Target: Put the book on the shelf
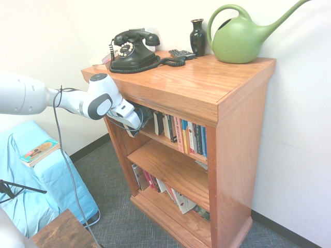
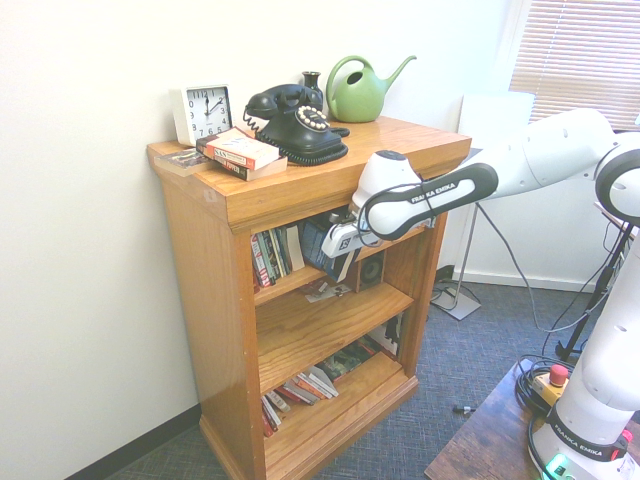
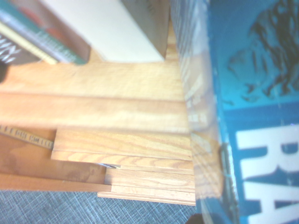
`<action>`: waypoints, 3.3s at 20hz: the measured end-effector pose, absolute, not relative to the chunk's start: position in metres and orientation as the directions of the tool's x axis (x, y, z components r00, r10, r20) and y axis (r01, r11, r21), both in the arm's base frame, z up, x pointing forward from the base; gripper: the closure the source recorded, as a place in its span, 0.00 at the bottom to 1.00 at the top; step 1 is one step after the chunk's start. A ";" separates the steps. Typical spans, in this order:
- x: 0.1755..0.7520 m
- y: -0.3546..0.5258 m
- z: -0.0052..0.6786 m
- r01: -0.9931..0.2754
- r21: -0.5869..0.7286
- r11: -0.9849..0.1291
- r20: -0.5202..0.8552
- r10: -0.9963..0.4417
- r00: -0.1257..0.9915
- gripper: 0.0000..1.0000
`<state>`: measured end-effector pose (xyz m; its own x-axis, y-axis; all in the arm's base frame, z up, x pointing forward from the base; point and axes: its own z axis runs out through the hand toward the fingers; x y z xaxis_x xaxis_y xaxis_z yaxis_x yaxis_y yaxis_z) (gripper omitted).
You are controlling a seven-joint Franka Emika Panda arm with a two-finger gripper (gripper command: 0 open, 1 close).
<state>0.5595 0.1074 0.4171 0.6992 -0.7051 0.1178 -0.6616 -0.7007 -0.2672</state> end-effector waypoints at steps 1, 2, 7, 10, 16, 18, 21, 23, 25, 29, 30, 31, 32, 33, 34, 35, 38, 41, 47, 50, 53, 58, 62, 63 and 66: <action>0.562 0.108 0.415 -0.661 -0.266 -0.701 0.117 -0.705 0.700 1.00; 0.564 0.109 0.416 -0.661 -0.268 -0.701 0.118 -0.704 0.700 1.00; 0.563 0.116 0.416 -0.650 -0.256 -0.716 0.134 -0.692 0.709 1.00; 0.562 0.126 0.415 -0.640 -0.248 -0.727 0.158 -0.682 0.714 1.00; 0.565 0.132 0.417 -0.624 -0.270 -0.733 0.210 -0.677 0.705 1.00; 0.568 0.133 0.417 -0.608 -0.284 -0.742 0.244 -0.669 0.702 1.00; 0.572 0.131 0.414 -0.604 -0.292 -0.742 0.275 -0.670 0.690 1.00; 0.572 0.130 0.414 -0.603 -0.296 -0.740 0.284 -0.671 0.684 1.00; 0.572 0.130 0.414 -0.604 -0.297 -0.739 0.287 -0.673 0.682 1.00; 0.572 0.129 0.414 -0.605 -0.297 -0.739 0.287 -0.673 0.682 1.00; 0.572 0.129 0.414 -0.605 -0.297 -0.739 0.287 -0.673 0.682 1.00; 0.572 0.130 0.414 -0.604 -0.297 -0.740 0.287 -0.672 0.682 1.00; 0.572 0.130 0.414 -0.603 -0.296 -0.741 0.290 -0.671 0.683 1.00; 0.572 0.130 0.414 -0.601 -0.295 -0.743 0.292 -0.669 0.684 1.00; 0.572 0.130 0.414 -0.600 -0.295 -0.743 0.292 -0.668 0.684 0.00; 0.572 0.130 0.414 -0.600 -0.295 -0.744 0.293 -0.668 0.684 0.00; 0.572 0.130 0.414 -0.598 -0.294 -0.746 0.295 -0.666 0.685 0.00; 0.573 0.131 0.415 -0.593 -0.290 -0.751 0.301 -0.660 0.688 0.00; 0.573 0.133 0.415 -0.595 -0.287 -0.751 0.312 -0.661 0.683 0.00; 0.573 0.133 0.416 -0.594 -0.286 -0.752 0.315 -0.659 0.683 0.00; 0.572 0.139 0.418 -0.584 -0.284 -0.760 0.327 -0.650 0.686 0.00; 0.570 0.145 0.422 -0.580 -0.285 -0.763 0.330 -0.646 0.689 0.00; 0.552 0.133 0.424 -0.626 -0.235 -0.744 0.283 -0.668 0.688 0.00; 0.542 0.127 0.425 -0.637 -0.220 -0.739 0.268 -0.674 0.689 0.00; 0.505 0.112 0.428 -0.653 -0.189 -0.733 0.241 -0.680 0.693 0.00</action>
<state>0.5046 0.1120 0.4282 0.6930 -0.6795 0.2408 -0.6532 -0.7332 -0.1890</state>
